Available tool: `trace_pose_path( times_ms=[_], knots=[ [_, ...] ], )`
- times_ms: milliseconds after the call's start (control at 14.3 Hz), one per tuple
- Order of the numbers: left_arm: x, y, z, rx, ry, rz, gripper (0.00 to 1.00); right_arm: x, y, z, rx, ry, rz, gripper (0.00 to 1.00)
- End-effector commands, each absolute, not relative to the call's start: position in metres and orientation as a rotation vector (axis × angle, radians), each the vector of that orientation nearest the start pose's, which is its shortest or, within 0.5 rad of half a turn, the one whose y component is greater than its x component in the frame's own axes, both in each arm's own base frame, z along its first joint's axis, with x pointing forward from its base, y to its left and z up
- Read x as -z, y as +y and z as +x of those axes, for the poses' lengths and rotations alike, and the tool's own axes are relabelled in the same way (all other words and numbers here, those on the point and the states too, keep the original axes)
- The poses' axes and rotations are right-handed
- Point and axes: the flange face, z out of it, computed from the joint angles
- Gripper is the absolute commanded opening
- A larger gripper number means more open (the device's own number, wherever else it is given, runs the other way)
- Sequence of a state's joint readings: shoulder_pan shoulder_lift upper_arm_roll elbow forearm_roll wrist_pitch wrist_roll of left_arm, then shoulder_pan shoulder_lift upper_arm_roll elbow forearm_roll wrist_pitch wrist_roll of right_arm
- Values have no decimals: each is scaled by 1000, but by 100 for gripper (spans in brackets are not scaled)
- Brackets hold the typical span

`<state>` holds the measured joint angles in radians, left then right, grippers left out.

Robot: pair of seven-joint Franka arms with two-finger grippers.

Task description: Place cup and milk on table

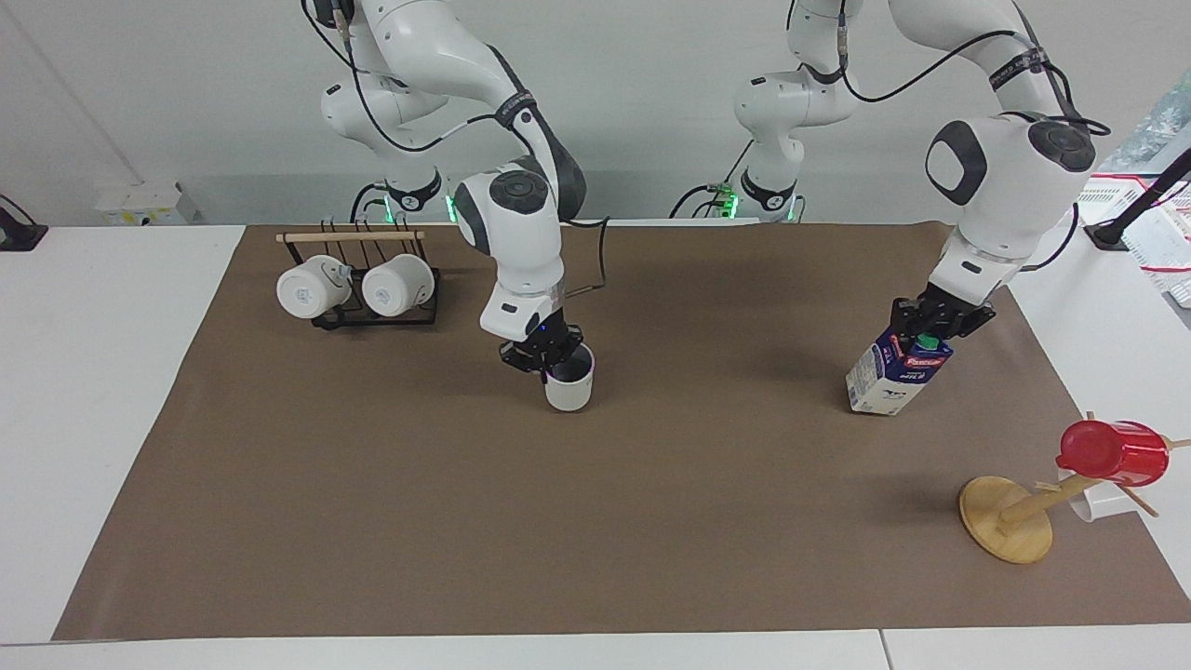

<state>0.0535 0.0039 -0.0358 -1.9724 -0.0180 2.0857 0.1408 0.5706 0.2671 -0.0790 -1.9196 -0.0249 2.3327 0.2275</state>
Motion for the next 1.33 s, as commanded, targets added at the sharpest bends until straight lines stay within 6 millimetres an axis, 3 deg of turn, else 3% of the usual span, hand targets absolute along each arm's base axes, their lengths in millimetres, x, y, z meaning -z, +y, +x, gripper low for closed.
trace_pose_path(
  times_ms=[0,70,140,279,349,488,698,837,1116,1256],
  knots=[
    [-514,-7,574,164,214,-3133,0,-364,298,545,263,-405,-3093,0],
    [-521,-22,576,181,209,-3135,0,-364,298,544,263,-389,-3095,0],
    [-520,-39,579,198,234,-3134,0,-364,297,545,263,-384,-3096,15],
    [-523,-82,579,222,290,-3112,0,-365,295,547,268,-374,-3095,100],
    [-525,-104,581,237,264,-3080,0,-367,295,548,270,-372,-3095,100],
    [-525,-172,578,258,192,-3074,0,-384,286,558,300,-319,-3091,100],
    [-522,-250,564,287,50,-3097,0,-446,242,585,260,-166,-3122,100],
    [-517,-299,554,287,16,-3105,0,-486,205,593,181,-41,-3144,100],
    [-499,-365,532,270,3,-3106,0,-532,114,578,26,152,-3169,100],
    [-495,-382,528,277,-15,-3106,0,-544,69,570,-15,174,-3170,100]
  ],
)
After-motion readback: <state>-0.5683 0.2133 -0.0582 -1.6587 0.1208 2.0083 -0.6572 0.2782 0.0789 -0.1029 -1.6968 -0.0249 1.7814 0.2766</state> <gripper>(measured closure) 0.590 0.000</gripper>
